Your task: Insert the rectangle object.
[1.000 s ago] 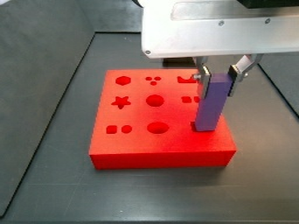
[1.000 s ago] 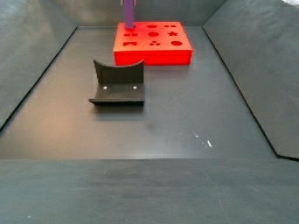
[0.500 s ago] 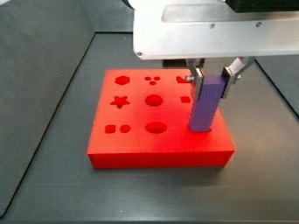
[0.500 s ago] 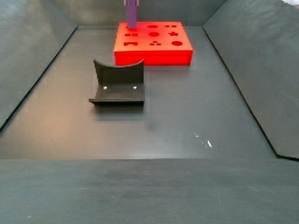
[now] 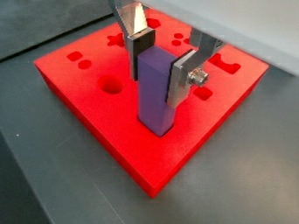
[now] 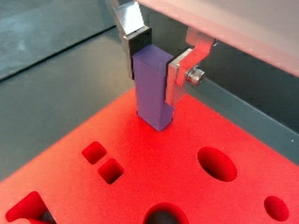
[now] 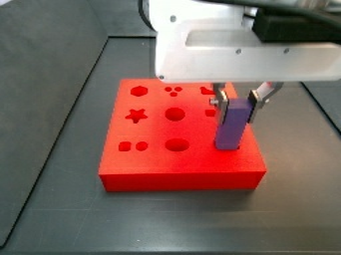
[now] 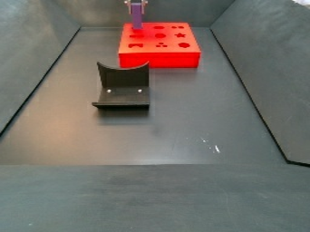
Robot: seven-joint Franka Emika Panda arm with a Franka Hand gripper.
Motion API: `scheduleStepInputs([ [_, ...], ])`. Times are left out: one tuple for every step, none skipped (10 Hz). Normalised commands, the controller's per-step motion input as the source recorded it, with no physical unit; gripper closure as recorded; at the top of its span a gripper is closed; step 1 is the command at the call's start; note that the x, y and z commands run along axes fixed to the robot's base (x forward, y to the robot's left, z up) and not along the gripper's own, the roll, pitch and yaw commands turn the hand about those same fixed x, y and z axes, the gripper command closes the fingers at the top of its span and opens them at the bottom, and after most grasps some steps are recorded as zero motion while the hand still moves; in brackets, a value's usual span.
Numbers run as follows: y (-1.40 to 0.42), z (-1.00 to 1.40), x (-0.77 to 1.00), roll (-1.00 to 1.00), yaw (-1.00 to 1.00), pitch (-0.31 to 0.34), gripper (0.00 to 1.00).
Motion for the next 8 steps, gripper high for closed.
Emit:
scheduleStepInputs([
  [-0.03,-0.25,0.02,0.08,0.00,0.000,1.00],
  [-0.03,-0.27,0.01,0.08,0.00,0.000,1.00],
  [-0.03,-0.32,0.00,0.07,-0.01,0.000,1.00],
  [-0.03,-0.38,0.02,0.07,-0.01,0.000,1.00],
  [-0.04,-0.42,0.01,0.08,-0.02,0.000,1.00],
  [-0.06,-0.41,0.00,0.09,-0.01,0.000,1.00],
  [-0.01,-0.10,0.00,0.06,0.00,0.000,1.00],
  [0.00,0.00,0.00,0.00,0.00,0.000,1.00],
])
